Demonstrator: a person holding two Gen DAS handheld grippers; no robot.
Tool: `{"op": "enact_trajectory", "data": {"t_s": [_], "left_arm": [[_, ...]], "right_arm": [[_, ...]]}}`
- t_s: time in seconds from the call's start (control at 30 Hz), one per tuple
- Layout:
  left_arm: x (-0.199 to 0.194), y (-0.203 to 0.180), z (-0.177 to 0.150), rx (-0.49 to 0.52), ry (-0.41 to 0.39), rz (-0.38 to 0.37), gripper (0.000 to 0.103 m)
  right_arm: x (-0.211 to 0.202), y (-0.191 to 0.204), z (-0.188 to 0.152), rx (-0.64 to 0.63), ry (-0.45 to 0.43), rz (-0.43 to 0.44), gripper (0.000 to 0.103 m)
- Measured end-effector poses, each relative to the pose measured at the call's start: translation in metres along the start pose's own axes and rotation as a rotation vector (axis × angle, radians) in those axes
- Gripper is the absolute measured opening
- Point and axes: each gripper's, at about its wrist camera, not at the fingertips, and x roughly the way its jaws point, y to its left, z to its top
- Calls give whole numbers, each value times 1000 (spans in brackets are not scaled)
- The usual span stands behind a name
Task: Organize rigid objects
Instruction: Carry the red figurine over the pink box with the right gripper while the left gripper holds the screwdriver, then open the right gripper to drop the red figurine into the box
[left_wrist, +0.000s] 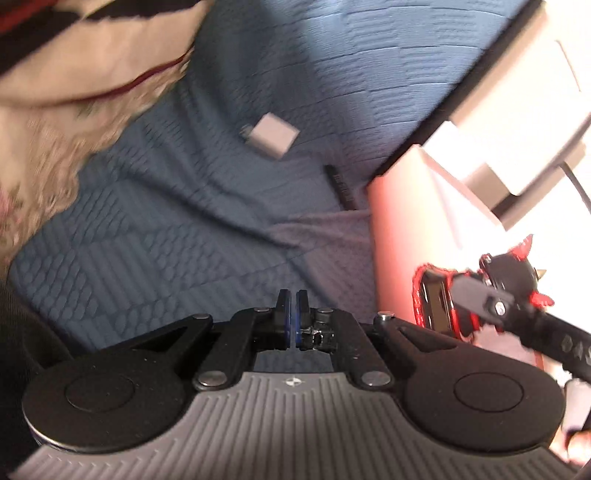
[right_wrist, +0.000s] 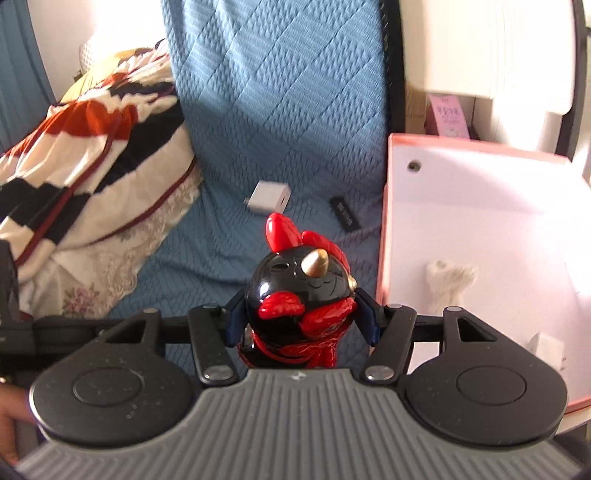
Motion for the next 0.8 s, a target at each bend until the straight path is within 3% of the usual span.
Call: {"op": "enact_trajectory", "data": {"t_s": [0.23, 0.37, 0.63, 0.8], "left_arm": [[-4, -30, -3, 109, 2, -31, 1], [2, -38, -17, 159, 30, -28, 1], [2, -43, -29, 200, 43, -17, 1], [-2, -44, -29, 198, 36, -7, 1]], "right_arm": [[-19, -29, 17, 29, -59, -66, 62], [-24, -48, 18, 27, -75, -147, 62], [-10, -89, 2, 95, -9, -238, 62], [3, -104, -9, 140, 37, -247, 62]]}}
